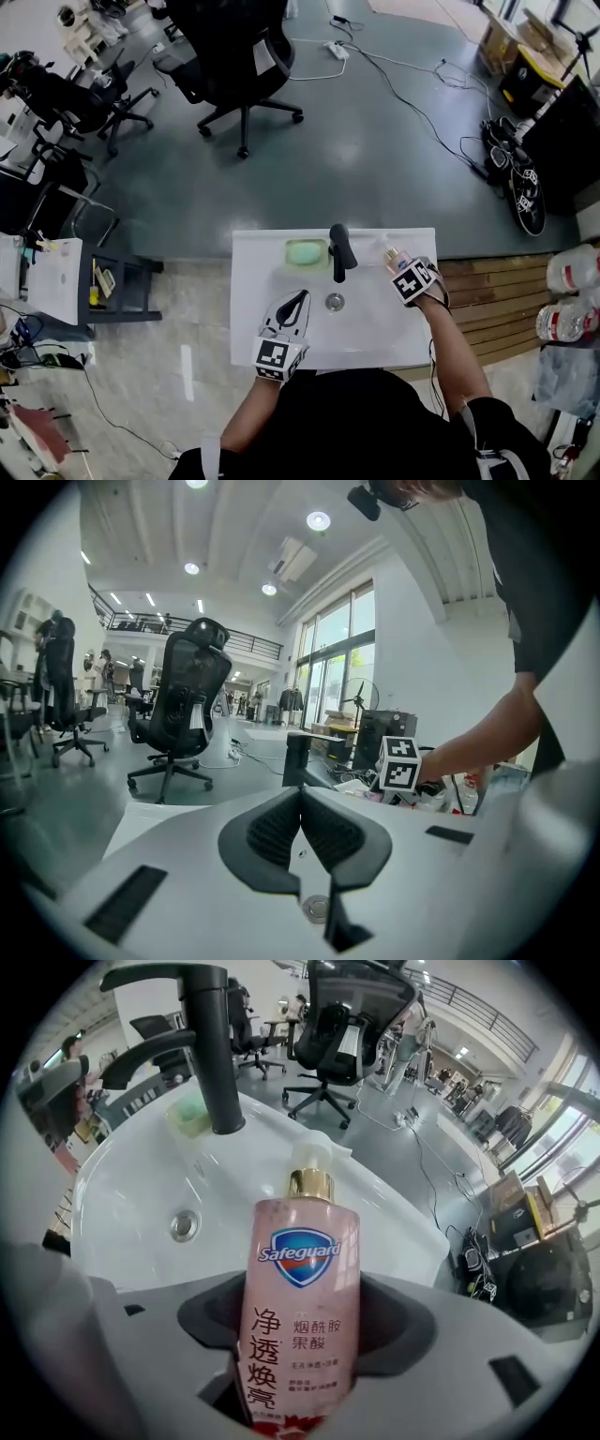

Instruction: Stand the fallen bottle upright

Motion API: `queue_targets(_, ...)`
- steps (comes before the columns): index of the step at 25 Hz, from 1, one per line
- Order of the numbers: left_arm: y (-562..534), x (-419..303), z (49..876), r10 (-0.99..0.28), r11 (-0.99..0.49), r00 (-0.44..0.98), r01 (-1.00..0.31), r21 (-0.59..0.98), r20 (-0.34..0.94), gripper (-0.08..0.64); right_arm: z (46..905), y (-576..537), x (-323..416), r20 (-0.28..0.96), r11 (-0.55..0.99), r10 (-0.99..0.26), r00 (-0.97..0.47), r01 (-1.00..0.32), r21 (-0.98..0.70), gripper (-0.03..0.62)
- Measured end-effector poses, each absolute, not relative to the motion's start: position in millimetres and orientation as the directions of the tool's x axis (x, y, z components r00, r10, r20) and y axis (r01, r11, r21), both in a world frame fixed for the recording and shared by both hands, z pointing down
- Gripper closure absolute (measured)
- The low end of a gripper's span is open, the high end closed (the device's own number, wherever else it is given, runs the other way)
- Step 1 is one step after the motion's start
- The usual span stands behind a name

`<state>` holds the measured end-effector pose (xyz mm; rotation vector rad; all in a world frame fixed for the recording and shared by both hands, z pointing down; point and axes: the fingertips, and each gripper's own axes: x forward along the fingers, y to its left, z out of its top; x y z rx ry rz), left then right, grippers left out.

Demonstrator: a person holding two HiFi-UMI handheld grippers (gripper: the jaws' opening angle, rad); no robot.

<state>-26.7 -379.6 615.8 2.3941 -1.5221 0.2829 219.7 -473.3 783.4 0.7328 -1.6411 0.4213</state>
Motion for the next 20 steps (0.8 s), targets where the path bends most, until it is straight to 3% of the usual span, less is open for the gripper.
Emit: queue_targets(20, -378, -33, 603, -0.830, -0.459, 0.457, -0.885, 0.072, 0.320, 0.543, 744, -460, 224, 0.871, 0.630, -0.461, -0.171, -0.755, 0.185, 0.267)
